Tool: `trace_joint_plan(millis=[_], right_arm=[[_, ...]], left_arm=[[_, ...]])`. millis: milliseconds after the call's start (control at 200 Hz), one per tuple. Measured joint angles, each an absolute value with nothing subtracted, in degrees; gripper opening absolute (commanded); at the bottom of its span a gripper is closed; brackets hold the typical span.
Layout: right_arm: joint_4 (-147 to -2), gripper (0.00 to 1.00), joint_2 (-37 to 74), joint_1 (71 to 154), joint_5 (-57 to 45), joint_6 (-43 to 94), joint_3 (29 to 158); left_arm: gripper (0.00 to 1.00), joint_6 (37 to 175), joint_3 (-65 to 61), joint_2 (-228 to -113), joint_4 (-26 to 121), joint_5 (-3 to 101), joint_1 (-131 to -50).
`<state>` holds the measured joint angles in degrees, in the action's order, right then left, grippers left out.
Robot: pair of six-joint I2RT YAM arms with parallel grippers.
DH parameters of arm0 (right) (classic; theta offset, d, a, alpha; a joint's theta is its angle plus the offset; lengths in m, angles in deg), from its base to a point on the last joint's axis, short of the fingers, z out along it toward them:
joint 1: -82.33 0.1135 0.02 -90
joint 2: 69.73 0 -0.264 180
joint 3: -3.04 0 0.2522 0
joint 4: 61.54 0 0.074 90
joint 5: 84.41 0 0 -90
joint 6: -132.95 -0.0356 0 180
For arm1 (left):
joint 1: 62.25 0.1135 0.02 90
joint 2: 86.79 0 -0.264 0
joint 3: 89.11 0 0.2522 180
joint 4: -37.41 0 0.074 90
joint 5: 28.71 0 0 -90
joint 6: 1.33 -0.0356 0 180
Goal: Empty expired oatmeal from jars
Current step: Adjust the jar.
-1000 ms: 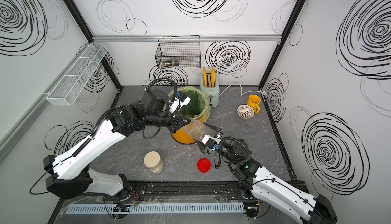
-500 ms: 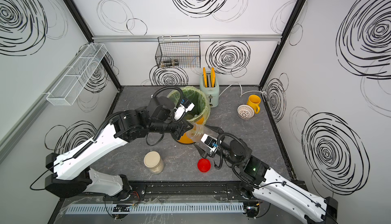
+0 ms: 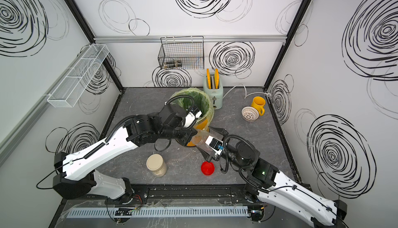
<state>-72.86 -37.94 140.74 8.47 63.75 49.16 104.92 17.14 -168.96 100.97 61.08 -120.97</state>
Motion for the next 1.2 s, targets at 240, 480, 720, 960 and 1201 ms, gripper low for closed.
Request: trace_joint_plan(millis=[240,480,720,960,1201], right_arm=[[-71.46,0.98,-30.68,142.25,9.34,64.93,50.77],[-71.35,0.8,-29.2,143.34,10.06,67.57,50.77],[-71.55,0.62,-29.22,143.37,10.17,67.24,50.77],[-68.77,0.57,-29.94,143.37,10.3,64.47,49.62],[-65.38,0.56,-32.28,142.36,11.72,61.39,46.84]], left_arm=[[0.0,104.42,17.16,-169.85,100.95,60.41,-121.03],[0.0,103.83,17.16,-170.12,101.49,60.34,-121.01],[0.06,102.8,17.16,-170.12,102.28,60.32,-120.97],[0.44,102.91,18.45,-170.29,101.95,60.25,-120.44],[0.98,102.87,20.68,-170.25,100.36,59.62,-119.2]])
